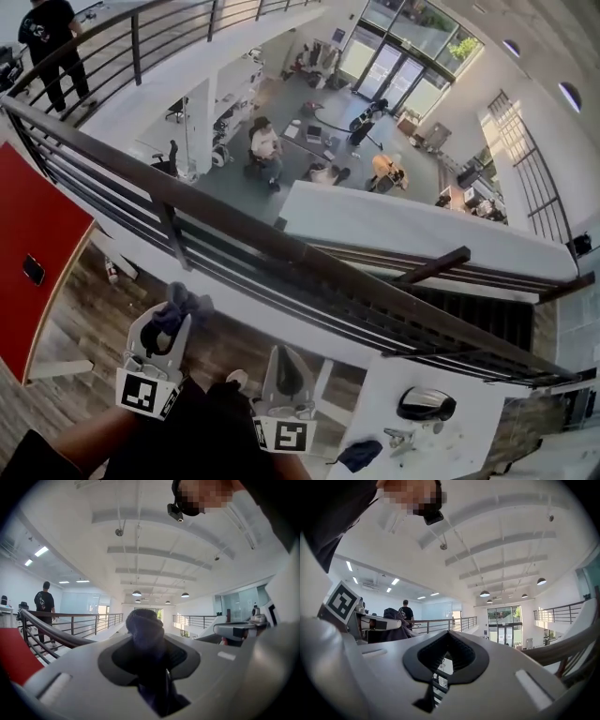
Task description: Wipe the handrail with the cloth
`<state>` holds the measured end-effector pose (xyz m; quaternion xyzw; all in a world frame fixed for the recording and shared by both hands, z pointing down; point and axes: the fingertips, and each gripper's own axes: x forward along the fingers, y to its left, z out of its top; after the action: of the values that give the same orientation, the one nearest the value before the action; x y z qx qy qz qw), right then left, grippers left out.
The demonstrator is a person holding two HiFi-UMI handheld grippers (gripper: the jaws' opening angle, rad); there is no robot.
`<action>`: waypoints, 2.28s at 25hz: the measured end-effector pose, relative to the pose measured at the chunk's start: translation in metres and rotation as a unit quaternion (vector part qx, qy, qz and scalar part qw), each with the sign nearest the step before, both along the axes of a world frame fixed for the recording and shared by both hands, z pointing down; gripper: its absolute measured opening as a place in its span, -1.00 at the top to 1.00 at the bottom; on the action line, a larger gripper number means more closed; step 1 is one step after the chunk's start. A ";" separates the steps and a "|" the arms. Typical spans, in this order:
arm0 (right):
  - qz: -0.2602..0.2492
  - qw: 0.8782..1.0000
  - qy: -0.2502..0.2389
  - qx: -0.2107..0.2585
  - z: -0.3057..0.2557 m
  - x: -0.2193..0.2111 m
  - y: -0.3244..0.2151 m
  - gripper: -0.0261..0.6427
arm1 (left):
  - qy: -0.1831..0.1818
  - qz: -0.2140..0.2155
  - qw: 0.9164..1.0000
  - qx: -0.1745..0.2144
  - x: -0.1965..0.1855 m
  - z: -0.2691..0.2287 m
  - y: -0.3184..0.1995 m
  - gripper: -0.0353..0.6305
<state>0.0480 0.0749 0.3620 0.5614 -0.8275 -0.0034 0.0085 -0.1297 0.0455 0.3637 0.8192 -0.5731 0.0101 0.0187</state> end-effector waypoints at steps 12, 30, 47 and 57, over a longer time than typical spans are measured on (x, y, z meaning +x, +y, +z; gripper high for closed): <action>-0.022 1.000 -0.004 0.008 -0.016 -0.051 -0.051 0.92 | -0.008 -0.056 0.997 0.058 -0.101 -0.021 -0.104 0.55; 0.050 0.999 0.007 -0.009 -0.004 -0.100 -0.080 0.92 | -0.004 -0.037 0.999 0.032 -0.156 0.006 -0.234 0.55; 0.071 0.997 0.021 -0.010 -0.006 -0.093 -0.072 0.92 | 0.003 0.006 0.999 -0.042 -0.124 0.062 -0.268 0.55; 0.053 0.998 0.023 0.001 -0.010 -0.080 -0.080 0.92 | -0.010 0.011 0.998 -0.063 -0.114 0.089 -0.271 0.55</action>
<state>-0.0320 -0.0047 0.3520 0.6039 -0.7964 -0.0165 0.0273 -0.2433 -0.2260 0.4524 0.8225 -0.5624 0.0551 0.0645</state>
